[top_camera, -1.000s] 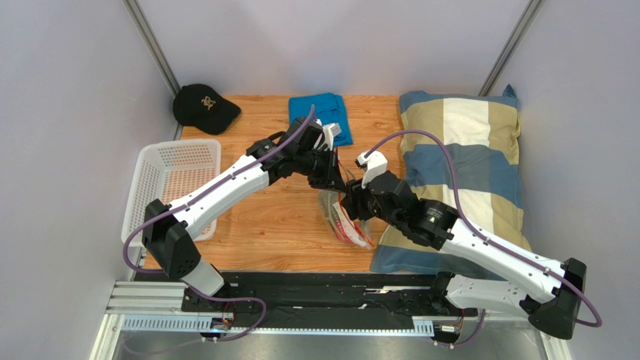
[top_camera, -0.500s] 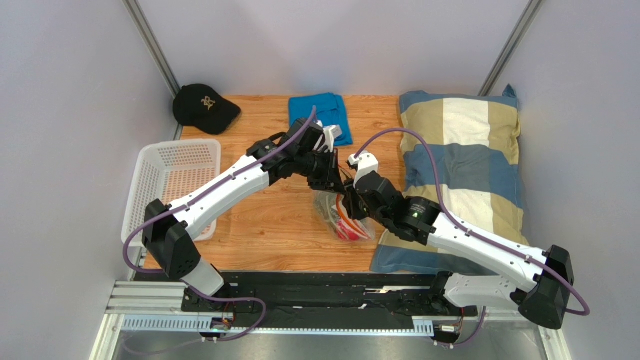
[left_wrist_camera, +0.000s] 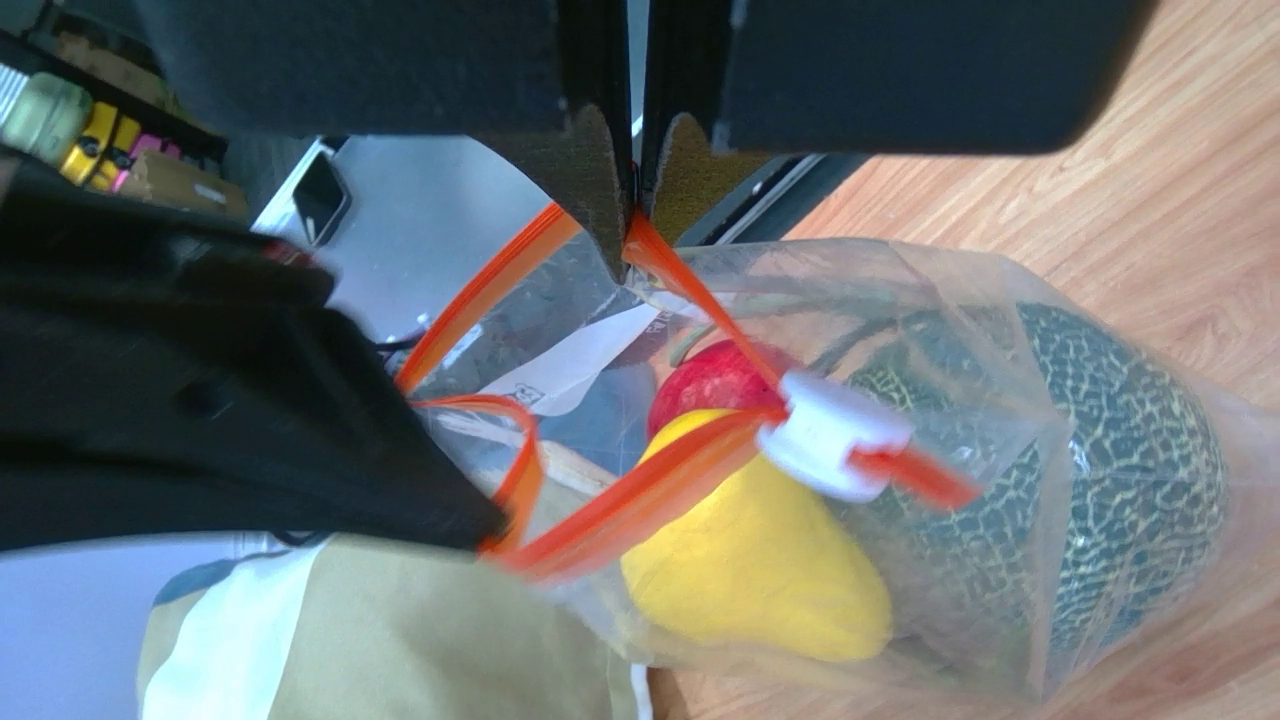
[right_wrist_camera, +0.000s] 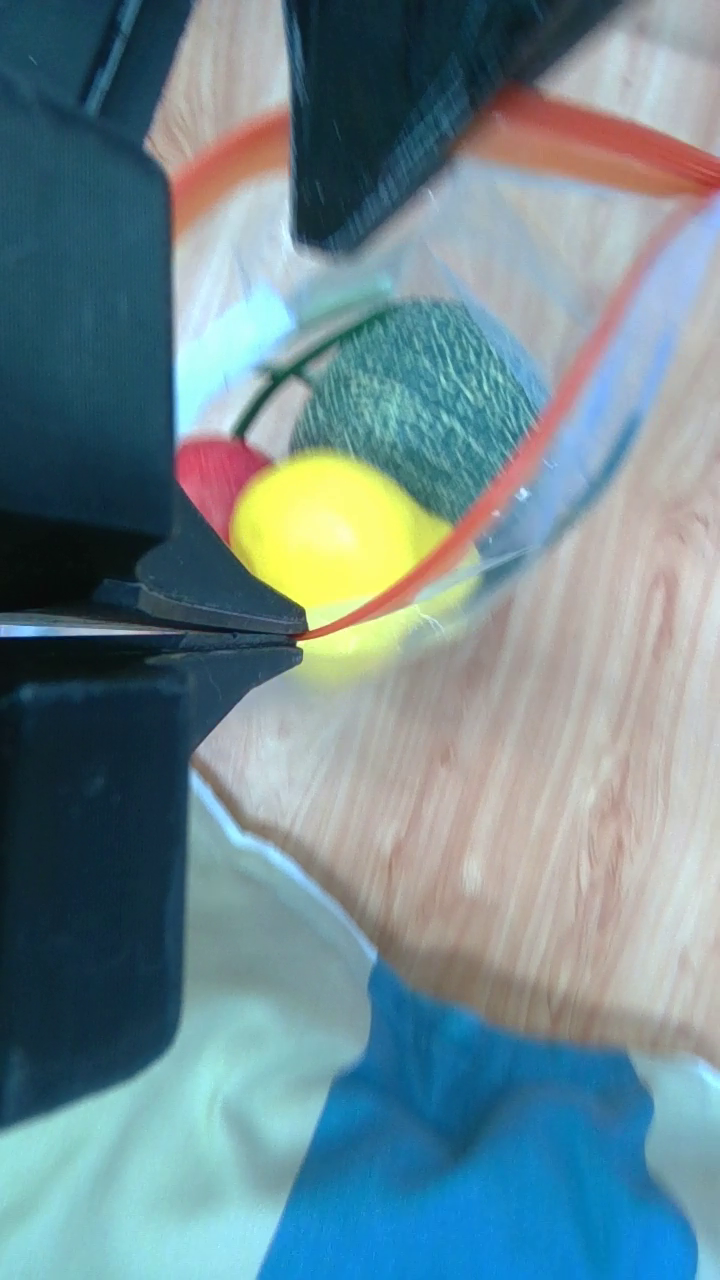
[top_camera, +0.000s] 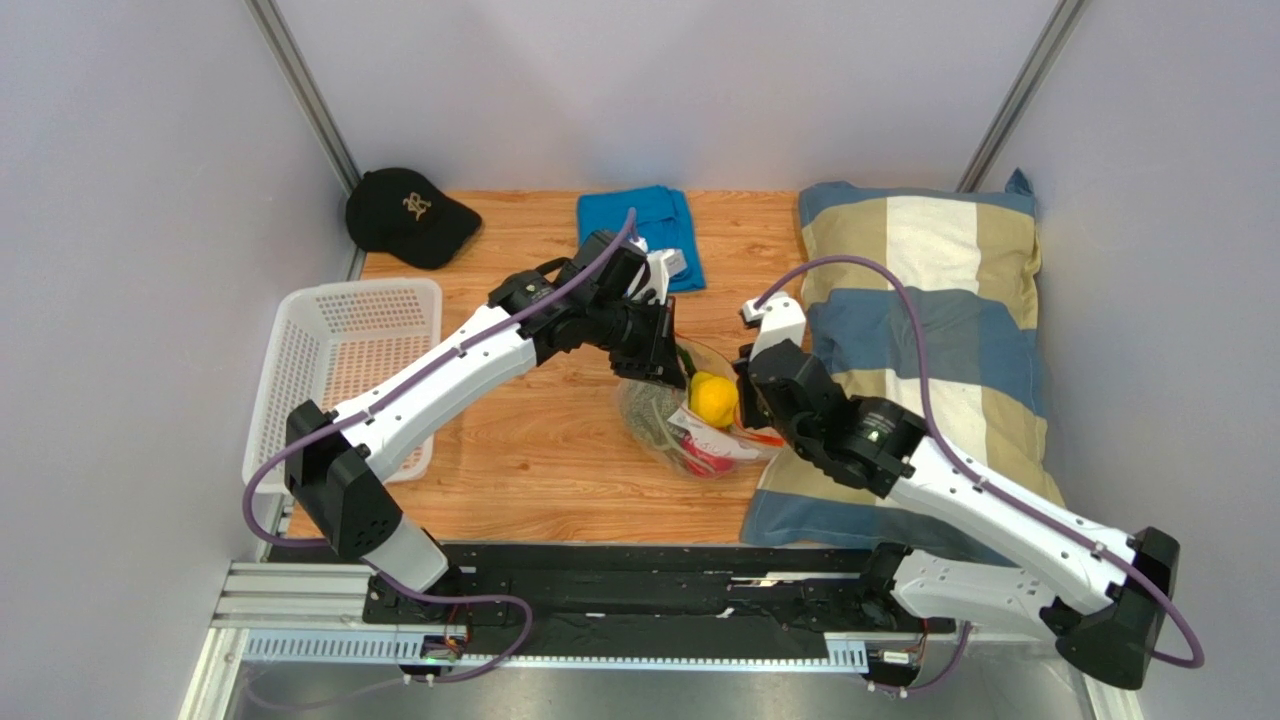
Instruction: Open the zip-top bag and remove the fake food
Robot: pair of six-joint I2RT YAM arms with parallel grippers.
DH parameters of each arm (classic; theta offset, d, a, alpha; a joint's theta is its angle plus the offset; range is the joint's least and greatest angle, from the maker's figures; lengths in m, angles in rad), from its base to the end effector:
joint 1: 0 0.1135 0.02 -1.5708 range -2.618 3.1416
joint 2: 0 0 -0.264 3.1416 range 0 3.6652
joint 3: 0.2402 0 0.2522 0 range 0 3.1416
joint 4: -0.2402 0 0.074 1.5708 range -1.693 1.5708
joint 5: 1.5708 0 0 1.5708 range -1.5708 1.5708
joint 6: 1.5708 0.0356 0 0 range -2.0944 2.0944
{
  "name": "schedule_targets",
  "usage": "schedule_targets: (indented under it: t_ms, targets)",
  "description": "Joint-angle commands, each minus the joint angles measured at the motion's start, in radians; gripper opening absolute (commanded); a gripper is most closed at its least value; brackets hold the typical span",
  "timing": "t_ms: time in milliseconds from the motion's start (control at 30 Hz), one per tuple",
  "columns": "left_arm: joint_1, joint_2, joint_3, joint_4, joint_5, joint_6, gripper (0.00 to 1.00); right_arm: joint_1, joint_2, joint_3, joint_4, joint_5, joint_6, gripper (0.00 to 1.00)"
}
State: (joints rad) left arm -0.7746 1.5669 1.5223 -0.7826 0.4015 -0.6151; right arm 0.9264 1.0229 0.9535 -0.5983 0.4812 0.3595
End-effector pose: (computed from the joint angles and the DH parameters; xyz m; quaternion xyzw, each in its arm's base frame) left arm 0.2323 -0.2468 0.3479 0.1449 0.9043 -0.3706 0.1545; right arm 0.1417 0.1611 0.3164 -0.1446 0.8681 0.0825 0.4677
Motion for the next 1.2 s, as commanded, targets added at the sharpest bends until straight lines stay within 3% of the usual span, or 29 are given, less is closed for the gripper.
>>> schedule_targets:
  t_ms: [0, 233, 267, 367, 533, 667, 767, 1033, 1167]
  targets:
    - [-0.006, -0.005, 0.044, -0.075, 0.003, 0.071, 0.00, -0.056, -0.060, 0.002, -0.046, 0.037, -0.086, 0.00]
    - [-0.006, -0.001, 0.024, -0.047, 0.074, 0.092, 0.00, -0.084, -0.044, 0.037, -0.046, -0.148, -0.120, 0.01]
    - [-0.008, 0.002, 0.027, -0.040, 0.091, 0.081, 0.00, -0.086, -0.038, 0.042, -0.041, -0.167, -0.105, 0.10]
    - [-0.008, 0.016, 0.047, -0.021, 0.114, 0.058, 0.00, -0.086, -0.005, 0.067, -0.037, -0.226, -0.068, 0.25]
    - [-0.008, 0.019, 0.058, 0.006, 0.134, 0.035, 0.00, -0.084, 0.046, 0.093, -0.020, -0.265, -0.028, 0.32]
    - [-0.008, 0.010, 0.056, -0.006, 0.122, 0.049, 0.00, -0.086, 0.066, 0.090, -0.060, -0.231, -0.050, 0.19]
    - [-0.008, 0.018, 0.071, -0.035, 0.086, 0.071, 0.00, -0.087, 0.042, 0.082, -0.070, -0.192, -0.042, 0.01]
    - [0.009, 0.191, 0.413, -0.338, -0.212, 0.178, 0.00, -0.100, 0.040, 0.212, -0.155, -0.006, -0.036, 0.00]
    - [0.054, 0.213, 0.420, -0.408, -0.279, 0.172, 0.00, -0.101, 0.048, 0.222, -0.150, -0.047, 0.005, 0.00]
